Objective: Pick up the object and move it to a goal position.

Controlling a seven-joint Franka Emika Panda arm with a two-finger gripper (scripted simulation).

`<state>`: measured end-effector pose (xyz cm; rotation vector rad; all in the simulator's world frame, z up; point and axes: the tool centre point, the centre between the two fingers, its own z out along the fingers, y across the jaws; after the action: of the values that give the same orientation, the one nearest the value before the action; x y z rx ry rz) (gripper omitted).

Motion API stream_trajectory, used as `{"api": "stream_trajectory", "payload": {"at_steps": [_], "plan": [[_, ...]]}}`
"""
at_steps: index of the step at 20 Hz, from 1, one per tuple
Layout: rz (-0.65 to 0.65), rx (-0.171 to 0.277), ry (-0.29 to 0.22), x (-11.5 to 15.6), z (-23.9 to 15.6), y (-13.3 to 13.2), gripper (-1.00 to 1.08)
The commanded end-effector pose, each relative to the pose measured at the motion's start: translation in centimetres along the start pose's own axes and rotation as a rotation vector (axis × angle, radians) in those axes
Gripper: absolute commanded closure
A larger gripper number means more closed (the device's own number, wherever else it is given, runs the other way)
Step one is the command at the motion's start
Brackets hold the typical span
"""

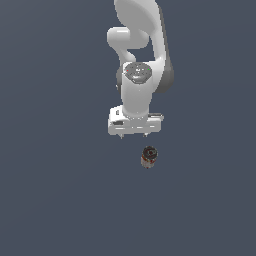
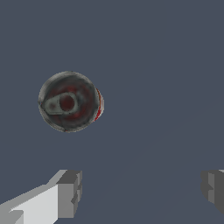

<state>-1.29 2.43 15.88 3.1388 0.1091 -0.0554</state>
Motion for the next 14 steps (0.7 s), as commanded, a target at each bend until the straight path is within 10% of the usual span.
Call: {"api": "stream_trajectory", "payload": {"at_steps": [1, 14], "plan": [[0.0, 0.0, 0.0, 0.0, 0.0, 0.0, -0.92], [-0.047, -0.023, -0.023, -0.22, 0.68, 0.47, -0.92]]}}
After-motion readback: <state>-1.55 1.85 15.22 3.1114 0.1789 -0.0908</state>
